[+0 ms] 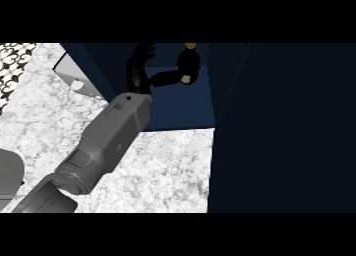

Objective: Pick up the wine, place it into the cabinet and close the cabinet

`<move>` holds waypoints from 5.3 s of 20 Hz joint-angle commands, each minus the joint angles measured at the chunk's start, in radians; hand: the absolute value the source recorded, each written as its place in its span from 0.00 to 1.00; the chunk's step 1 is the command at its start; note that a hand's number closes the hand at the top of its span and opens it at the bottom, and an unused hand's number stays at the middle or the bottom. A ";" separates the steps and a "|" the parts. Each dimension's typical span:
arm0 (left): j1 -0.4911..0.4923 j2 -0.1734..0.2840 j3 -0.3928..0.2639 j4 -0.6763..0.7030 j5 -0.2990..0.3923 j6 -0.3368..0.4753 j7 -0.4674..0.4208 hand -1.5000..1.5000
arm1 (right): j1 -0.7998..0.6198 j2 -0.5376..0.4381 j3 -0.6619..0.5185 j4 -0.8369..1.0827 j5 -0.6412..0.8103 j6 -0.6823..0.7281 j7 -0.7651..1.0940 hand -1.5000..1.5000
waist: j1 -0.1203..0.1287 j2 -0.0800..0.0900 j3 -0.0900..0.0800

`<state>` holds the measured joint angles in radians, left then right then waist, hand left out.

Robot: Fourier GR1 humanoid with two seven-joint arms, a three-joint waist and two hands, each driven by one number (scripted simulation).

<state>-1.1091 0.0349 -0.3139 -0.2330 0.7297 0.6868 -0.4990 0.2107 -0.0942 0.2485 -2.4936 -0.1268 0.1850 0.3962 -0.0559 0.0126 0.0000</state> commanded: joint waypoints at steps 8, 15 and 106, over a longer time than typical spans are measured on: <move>-0.033 0.047 0.018 0.133 -0.043 0.022 -0.004 0.00 | 0.039 -0.009 -0.034 -0.135 -0.131 0.018 0.039 0.00 | -0.017 0.009 0.000; -0.027 0.063 0.020 0.139 -0.063 -0.042 -0.020 0.00 | 0.061 0.007 0.004 -0.121 -0.095 0.023 0.024 0.00 | -0.003 0.004 -0.001; 1.556 0.609 0.041 -1.865 0.002 -0.425 -0.040 0.00 | -0.458 0.092 0.608 0.173 0.088 -0.249 0.307 1.00 | 0.122 -0.017 -0.006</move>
<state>0.3995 0.6090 -0.3129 -2.0560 0.6989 0.3105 -0.5370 -0.0762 -0.0416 0.7784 -2.3747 -0.0334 0.0561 0.6657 0.0538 -0.0077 -0.0074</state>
